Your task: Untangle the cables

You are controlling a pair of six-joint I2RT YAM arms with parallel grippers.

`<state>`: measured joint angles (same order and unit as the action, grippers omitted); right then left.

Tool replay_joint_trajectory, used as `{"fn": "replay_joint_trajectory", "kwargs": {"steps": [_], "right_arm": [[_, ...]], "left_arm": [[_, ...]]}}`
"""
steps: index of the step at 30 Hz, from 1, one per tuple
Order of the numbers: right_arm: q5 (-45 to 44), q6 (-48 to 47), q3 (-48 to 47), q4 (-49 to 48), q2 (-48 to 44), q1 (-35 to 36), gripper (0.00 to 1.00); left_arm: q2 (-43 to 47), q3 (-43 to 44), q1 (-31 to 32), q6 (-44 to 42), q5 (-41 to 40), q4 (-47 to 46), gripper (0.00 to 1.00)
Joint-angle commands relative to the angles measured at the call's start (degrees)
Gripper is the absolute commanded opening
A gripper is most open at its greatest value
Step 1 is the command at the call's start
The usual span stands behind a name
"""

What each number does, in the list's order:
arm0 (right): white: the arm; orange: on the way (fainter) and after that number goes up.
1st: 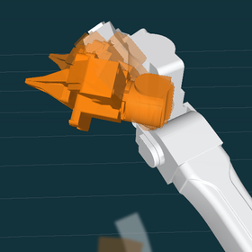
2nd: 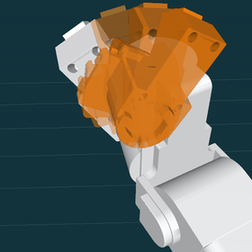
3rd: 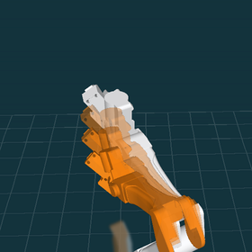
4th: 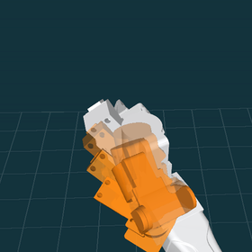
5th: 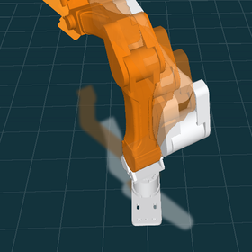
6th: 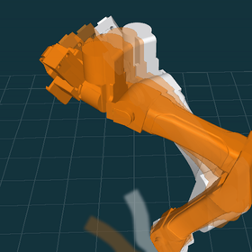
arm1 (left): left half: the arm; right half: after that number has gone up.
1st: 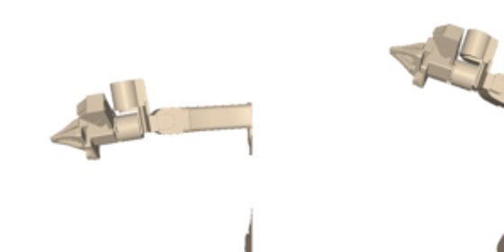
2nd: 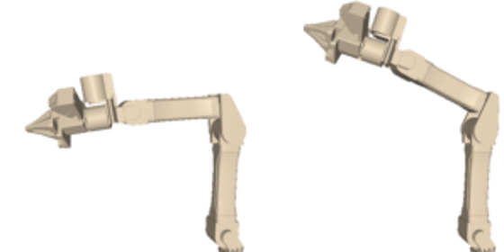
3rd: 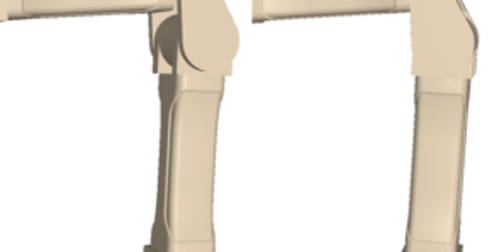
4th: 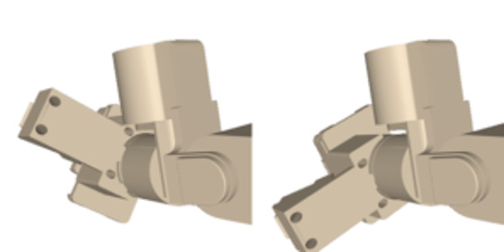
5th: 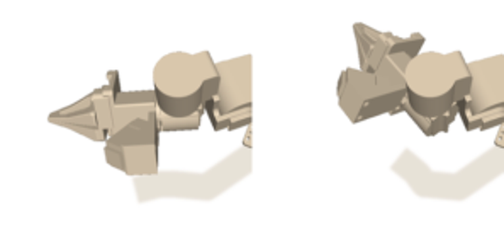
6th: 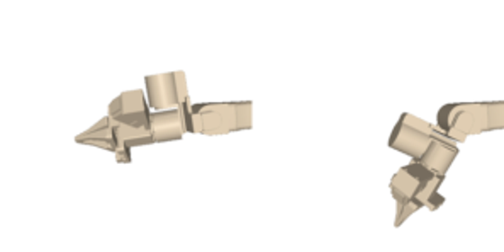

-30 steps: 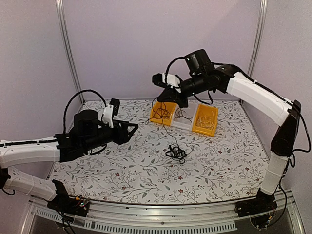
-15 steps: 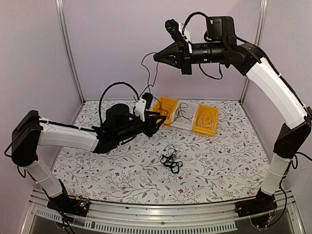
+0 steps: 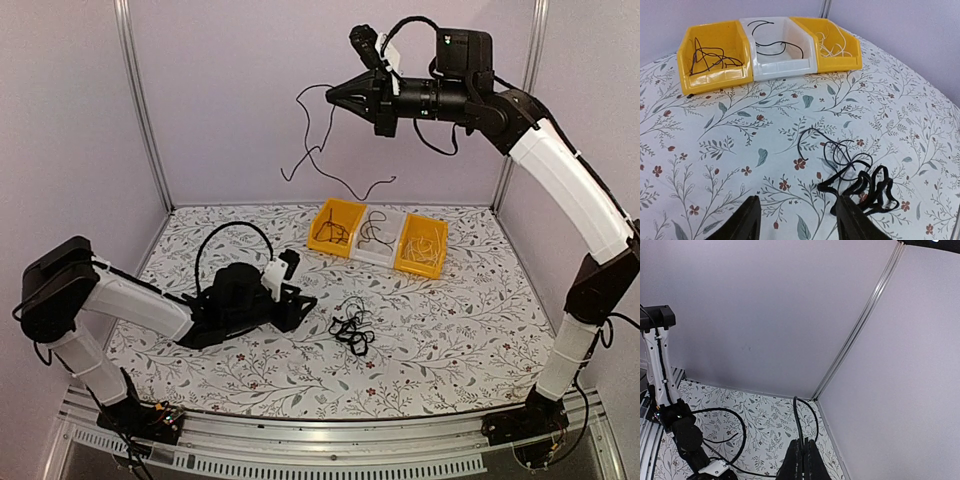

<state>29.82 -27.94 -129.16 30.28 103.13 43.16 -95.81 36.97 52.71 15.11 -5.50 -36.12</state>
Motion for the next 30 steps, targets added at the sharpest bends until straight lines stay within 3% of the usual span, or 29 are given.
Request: {"fn": "replay_joint_trajectory", "kwargs": {"steps": [1,12,30], "right_arm": [[-4.2,0.1,5.0,-1.9,-1.7,-4.8,0.0],[-4.7,-2.1,15.5,-4.6,-1.1,-12.5,0.0],[-8.4,-3.0,17.6,-8.5,9.9,-20.5,0.0]], "left_arm": [[9.6,-4.5,2.1,1.0,-3.9,3.3,0.54],[27.0,-10.2,2.3,5.2,-15.5,16.3,0.54],[29.9,-10.2,2.2,8.8,-17.3,21.5,0.54]]}}
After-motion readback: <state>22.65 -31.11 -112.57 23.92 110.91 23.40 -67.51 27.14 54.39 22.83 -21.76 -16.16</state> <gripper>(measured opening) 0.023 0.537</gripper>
